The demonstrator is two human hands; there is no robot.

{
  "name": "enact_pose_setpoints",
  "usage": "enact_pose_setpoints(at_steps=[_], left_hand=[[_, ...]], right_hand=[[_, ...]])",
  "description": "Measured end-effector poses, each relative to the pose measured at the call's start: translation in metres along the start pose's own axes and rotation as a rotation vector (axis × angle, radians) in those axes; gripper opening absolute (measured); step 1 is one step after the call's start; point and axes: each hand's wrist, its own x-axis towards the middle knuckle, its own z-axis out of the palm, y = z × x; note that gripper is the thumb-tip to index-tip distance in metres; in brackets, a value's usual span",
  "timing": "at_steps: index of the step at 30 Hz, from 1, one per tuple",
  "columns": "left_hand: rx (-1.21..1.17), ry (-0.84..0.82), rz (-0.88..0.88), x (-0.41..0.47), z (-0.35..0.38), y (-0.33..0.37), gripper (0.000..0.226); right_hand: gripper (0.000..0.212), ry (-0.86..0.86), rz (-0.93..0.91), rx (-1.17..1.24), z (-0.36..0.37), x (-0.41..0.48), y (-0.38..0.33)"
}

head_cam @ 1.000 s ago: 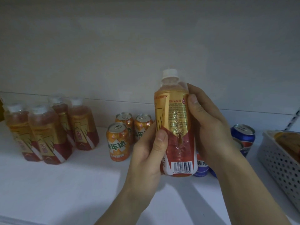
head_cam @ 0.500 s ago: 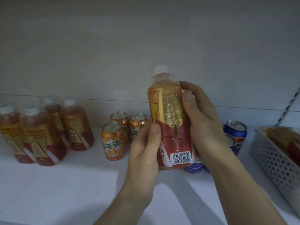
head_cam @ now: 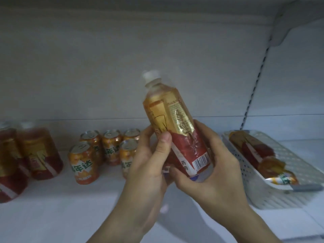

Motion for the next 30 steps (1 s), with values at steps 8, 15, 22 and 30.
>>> enact_pose_setpoints(at_steps=[8,15,22,30], left_hand=[[0.411,-0.069,0.068,0.039,0.058,0.015,0.04],[0.474,-0.202,-0.078,0.1,0.149,-0.016,0.049],[0.574,-0.332,-0.118,0.154,0.195,-0.088,0.067],[1.088,-0.455,-0.132,0.209,0.206,-0.136,0.058]], right_hand=[[0.085,0.25,0.011,-0.089,-0.067,-0.005,0.007],[0.076,0.484,0.074,-0.231,-0.134,-0.001,0.028],[0.081,0.598,0.219,-0.377,-0.166,-0.012,0.08],[0.073,0.585,0.381,-0.474,-0.179,-0.006,0.104]])
